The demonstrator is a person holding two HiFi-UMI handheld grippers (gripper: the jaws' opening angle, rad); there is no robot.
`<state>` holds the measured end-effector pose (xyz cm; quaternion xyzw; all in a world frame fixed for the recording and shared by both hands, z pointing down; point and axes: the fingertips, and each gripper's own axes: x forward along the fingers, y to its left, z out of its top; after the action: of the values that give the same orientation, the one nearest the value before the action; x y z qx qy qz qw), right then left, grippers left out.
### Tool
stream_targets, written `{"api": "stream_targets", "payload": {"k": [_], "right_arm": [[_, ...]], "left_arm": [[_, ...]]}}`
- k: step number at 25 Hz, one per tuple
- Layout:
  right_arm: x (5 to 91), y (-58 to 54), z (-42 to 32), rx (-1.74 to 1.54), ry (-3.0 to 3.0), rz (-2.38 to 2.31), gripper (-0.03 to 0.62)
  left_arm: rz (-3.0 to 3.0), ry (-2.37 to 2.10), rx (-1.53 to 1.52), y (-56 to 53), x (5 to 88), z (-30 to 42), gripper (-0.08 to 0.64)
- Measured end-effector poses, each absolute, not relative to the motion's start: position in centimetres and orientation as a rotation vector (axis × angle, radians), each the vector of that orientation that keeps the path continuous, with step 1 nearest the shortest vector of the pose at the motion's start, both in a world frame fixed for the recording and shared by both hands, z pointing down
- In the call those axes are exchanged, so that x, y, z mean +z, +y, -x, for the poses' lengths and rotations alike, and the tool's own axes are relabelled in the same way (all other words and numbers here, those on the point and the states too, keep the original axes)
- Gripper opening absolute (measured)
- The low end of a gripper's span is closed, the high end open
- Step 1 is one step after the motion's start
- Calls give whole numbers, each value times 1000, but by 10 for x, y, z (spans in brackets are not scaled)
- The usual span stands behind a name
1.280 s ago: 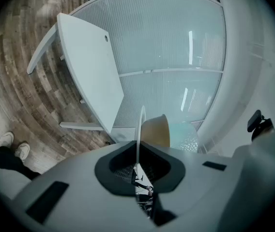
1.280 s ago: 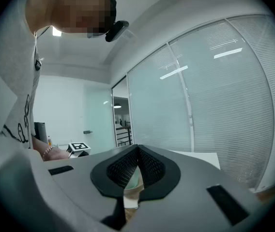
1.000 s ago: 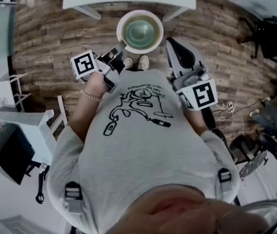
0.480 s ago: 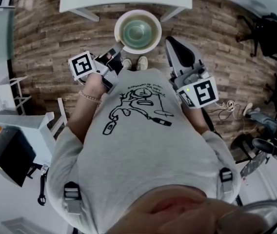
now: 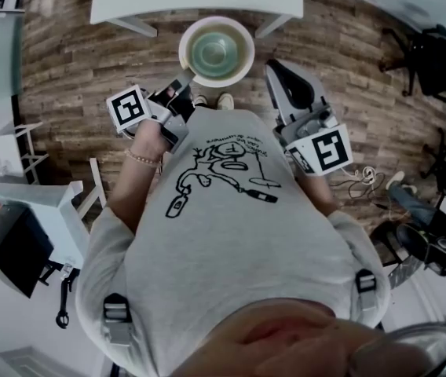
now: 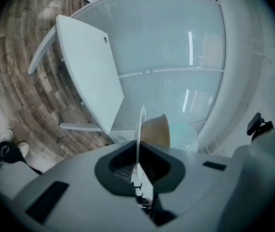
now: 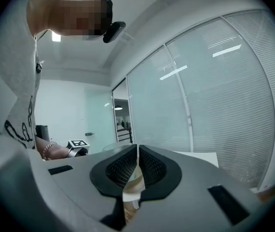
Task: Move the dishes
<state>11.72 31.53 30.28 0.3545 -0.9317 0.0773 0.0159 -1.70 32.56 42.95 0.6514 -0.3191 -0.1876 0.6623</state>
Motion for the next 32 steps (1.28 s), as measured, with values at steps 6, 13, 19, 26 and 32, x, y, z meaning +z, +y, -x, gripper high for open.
{"api": "stream_targets", "payload": {"k": [6, 13, 19, 26, 32], "right_arm": [[300, 314, -124, 229, -2909, -1088, 38], [298, 317, -130, 211, -2912, -1093, 38], [293, 305, -126, 197, -2937, -1118, 38], [292, 285, -119, 176, -2935, -1123, 38], [294, 262, -111, 184, -2925, -1138, 38]], "left_arm": [[-1475, -722, -424, 324, 426, 7, 12], [-1473, -718, -414, 327, 429, -1, 12], [-1474, -714, -413, 317, 432, 2, 12], [-1473, -705, -411, 294, 435, 6, 12], [-1470, -697, -402, 269, 438, 14, 12]]}}
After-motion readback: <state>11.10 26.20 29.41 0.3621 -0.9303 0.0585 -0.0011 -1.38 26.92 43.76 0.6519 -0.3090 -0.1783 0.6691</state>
